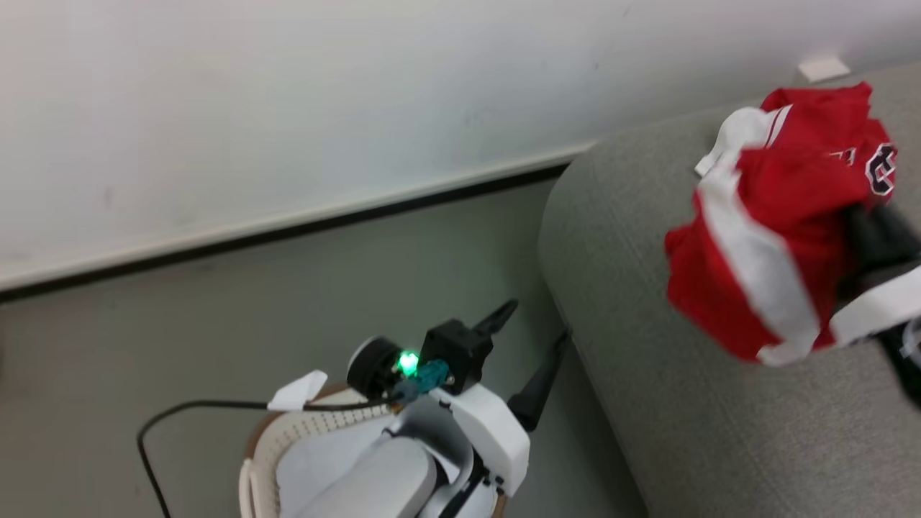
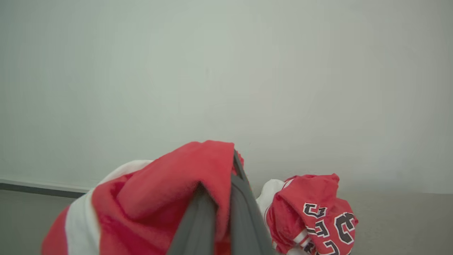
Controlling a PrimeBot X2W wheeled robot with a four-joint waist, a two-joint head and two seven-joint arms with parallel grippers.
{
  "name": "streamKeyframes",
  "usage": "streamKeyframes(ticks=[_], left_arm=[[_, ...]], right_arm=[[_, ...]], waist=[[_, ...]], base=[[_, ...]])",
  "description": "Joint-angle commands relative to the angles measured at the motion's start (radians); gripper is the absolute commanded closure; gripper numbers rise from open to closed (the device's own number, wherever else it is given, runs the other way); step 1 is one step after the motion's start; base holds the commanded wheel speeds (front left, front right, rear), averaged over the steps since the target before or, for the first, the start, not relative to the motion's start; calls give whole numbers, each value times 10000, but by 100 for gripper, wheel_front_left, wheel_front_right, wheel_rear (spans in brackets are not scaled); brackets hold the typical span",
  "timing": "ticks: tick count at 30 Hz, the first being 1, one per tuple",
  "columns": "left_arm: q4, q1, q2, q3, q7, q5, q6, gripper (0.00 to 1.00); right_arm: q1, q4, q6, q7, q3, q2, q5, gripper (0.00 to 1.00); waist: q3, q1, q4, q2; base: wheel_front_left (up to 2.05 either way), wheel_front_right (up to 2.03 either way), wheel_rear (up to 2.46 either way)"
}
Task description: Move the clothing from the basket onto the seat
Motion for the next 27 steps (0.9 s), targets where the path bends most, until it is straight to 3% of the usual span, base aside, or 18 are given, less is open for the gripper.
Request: streamKeyframes(ticks=[1, 3, 12, 19, 23, 27], left_arm=[[-186, -489, 190, 10, 78, 253, -54, 0], [-287, -743, 217, -6, 141, 359, -101, 0], [-1026, -2555, 364, 40, 449, 957, -359, 0], [-1203, -2920, 548, 108, 450, 1103, -294, 0], [-1261, -2870, 535, 97, 335, 1101, -222, 0], [-1319, -2958, 546, 148, 293, 1111, -140, 0]], right_arm=[[-539, -84, -26, -35, -737, -202, -142, 100], [-792, -126, -25, -37, -1110, -296, -253, 100], [-3065, 317, -26, -37, -4877, -1373, -818, 100], [-4411, 2306, -26, -33, -6986, -2165, -1729, 100], [-4482, 3543, -26, -34, -7449, -2142, -2525, 100], [-4217, 4454, -26, -33, -8056, -1663, -2951, 100]], waist=[[1299, 0, 198, -1], [1656, 0, 268, -1], [4510, 0, 1006, -1], [5544, 0, 1375, -1], [5774, 0, 1533, -1], [5949, 0, 1598, -1]], base=[[0, 0, 0], [0, 0, 0], [0, 0, 0], [0, 0, 0], [0, 0, 0], [0, 0, 0]])
